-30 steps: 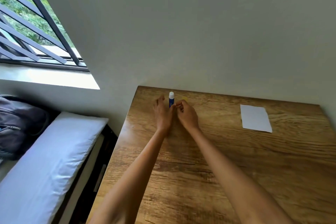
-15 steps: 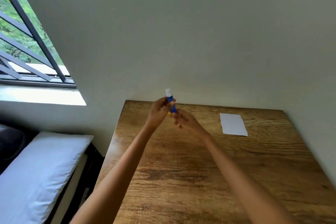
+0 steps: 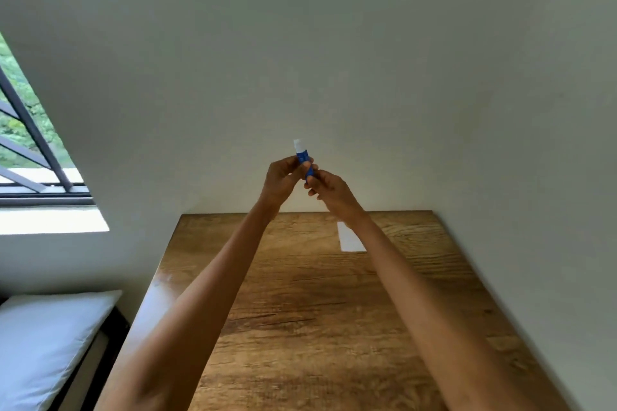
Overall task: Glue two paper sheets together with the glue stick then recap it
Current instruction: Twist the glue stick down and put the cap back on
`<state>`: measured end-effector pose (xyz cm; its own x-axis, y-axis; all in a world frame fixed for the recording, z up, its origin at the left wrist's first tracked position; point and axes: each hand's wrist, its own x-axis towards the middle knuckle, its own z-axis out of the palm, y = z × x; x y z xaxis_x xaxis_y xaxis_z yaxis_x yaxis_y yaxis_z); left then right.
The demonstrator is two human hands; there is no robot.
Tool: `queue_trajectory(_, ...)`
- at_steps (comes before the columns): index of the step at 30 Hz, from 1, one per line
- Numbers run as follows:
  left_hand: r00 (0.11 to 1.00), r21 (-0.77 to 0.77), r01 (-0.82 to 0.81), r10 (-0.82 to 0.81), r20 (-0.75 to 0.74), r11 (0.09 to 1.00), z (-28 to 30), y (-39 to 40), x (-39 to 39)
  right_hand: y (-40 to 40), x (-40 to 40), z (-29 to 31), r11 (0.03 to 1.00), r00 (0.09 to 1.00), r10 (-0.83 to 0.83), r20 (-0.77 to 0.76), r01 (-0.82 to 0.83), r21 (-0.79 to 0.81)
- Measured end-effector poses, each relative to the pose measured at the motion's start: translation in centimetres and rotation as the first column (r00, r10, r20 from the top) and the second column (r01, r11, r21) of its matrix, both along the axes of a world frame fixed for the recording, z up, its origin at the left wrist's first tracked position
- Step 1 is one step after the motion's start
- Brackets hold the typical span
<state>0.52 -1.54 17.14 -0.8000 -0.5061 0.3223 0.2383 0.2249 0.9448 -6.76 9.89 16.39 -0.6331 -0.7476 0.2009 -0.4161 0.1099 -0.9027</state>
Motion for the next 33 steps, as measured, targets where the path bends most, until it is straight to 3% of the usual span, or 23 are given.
queue_trajectory(2,0.991,-0.044,-0.13,0.129,-0.019,0.991,0.3,1.8,-1.0,-0.2,0.3,-0.1,0.972,0.96,-0.234,-0.151,0.229,-0.051)
queue_trajectory(5,0.97,-0.153,-0.243,0.236,-0.063,0.958,0.7,4.5,-2.4,0.1,0.6,-0.4,0.875,0.886,-0.452,-0.098,0.42,-0.241)
queue_trajectory(7,0.965,-0.18,-0.26,0.251,-0.069,0.949,0.8,5.0,-2.8,0.9,-0.3,0.1,0.893,0.908,-0.414,-0.064,0.392,-0.222)
queue_trajectory(11,0.976,-0.162,-0.209,0.197,-0.087,0.964,0.7,4.2,-2.4,3.1,-2.5,1.0,0.998,0.998,0.039,0.039,-0.038,-0.045)
queue_trajectory(14,0.988,-0.108,-0.117,0.105,-0.117,0.987,0.6,4.4,-2.4,4.3,-3.5,1.1,0.984,0.983,0.179,0.034,-0.178,-0.02)
queue_trajectory(16,0.985,-0.063,-0.123,0.114,-0.133,0.99,0.2,4.6,-2.5,4.2,-3.6,1.1,0.991,0.99,0.137,-0.043,-0.136,0.017)
queue_trajectory(18,0.977,-0.022,-0.152,0.147,-0.157,0.988,-0.1,4.8,-2.7,3.7,-3.3,0.4,1.0,0.976,-0.011,-0.215,0.015,0.014)
queue_trajectory(21,0.968,-0.015,-0.183,0.177,-0.179,0.983,-0.3,5.2,-2.9,2.7,-2.2,-1.1,0.967,0.888,-0.254,-0.383,0.225,-0.121)
queue_trajectory(23,0.969,-0.015,-0.189,0.185,-0.163,0.982,-0.5,4.8,-2.8,2.1,-1.7,-1.0,0.974,0.928,-0.22,-0.301,0.19,-0.125)
queue_trajectory(25,0.974,0.03,-0.167,0.169,-0.154,0.986,-0.8,4.1,-2.3,2.0,-2.0,-0.3,0.999,0.983,-0.037,-0.177,0.031,-0.041)
queue_trajectory(28,0.981,0.036,-0.122,0.126,-0.146,0.992,-0.9,3.1,-1.6,2.7,-2.9,0.7,0.978,0.98,0.188,-0.065,-0.181,0.099)
queue_trajectory(30,0.984,0.026,-0.105,0.108,-0.141,0.994,-1.0,3.0,-1.4,2.7,-3.1,0.9,0.983,0.98,0.156,-0.127,-0.141,0.12)
queue_trajectory(33,0.97,0.02,-0.179,0.18,-0.163,0.984,-1.2,3.5,-1.5,1.7,-2.4,-0.1,0.993,0.926,-0.098,-0.366,0.116,0.027)
